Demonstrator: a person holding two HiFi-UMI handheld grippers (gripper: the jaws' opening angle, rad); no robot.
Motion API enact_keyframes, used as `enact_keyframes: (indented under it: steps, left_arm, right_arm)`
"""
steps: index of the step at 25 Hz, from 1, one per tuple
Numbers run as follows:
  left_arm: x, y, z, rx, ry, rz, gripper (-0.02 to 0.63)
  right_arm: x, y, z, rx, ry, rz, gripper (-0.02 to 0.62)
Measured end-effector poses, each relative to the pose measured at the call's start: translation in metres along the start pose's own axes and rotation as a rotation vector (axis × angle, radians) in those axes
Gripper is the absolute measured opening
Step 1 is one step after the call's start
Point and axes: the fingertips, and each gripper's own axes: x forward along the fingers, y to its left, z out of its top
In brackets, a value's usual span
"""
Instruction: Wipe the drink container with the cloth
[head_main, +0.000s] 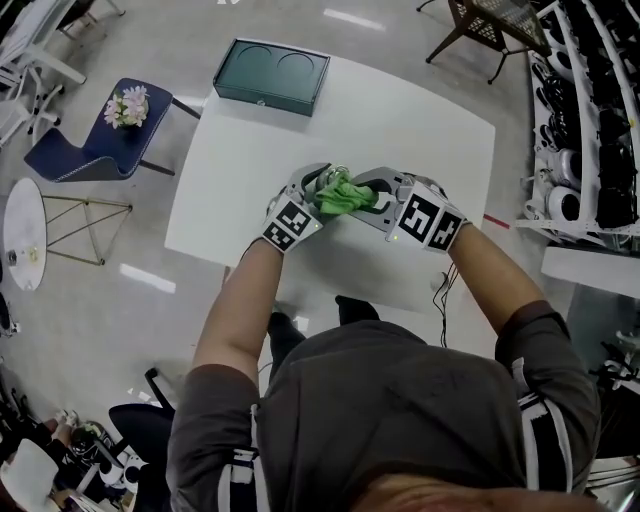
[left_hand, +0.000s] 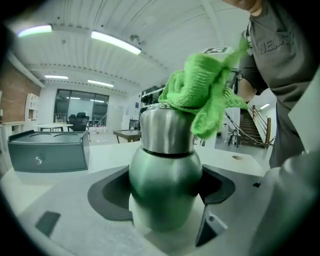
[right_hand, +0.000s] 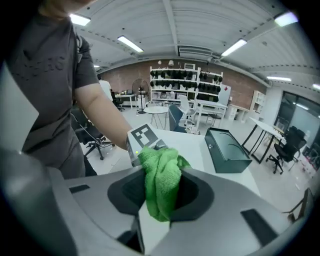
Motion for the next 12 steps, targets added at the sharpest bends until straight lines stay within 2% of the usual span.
enact_keyframes:
  steps: [2,4,8,12]
  left_arm:
    - [0.0,0.0,0.0,-0.003,-0.004,-0.006,0.368]
    - [-0.001,0.001,0.001,-0.011,-0.009,-0.014,0.368]
    - [-0.003,0.004,0.001,-0.014,-0.012,-0.024,0.368]
    - [-0.004,0.004,0.002,-0.023,-0.019,-0.026,0.368]
  right_arm:
    - [-0.006,0.0,-0.013,0.041,-0.001,-0.007,0.094]
    - [-0.013,-0.011,-0.023,0.151,-0.042,-0.023,0.094]
    - [-0.018,-0.067,-0.033,0.563,-0.261,-0.053,0.095]
    - [0.005,-0.09,-0.037,0.85,-0.375,0.078,0.095]
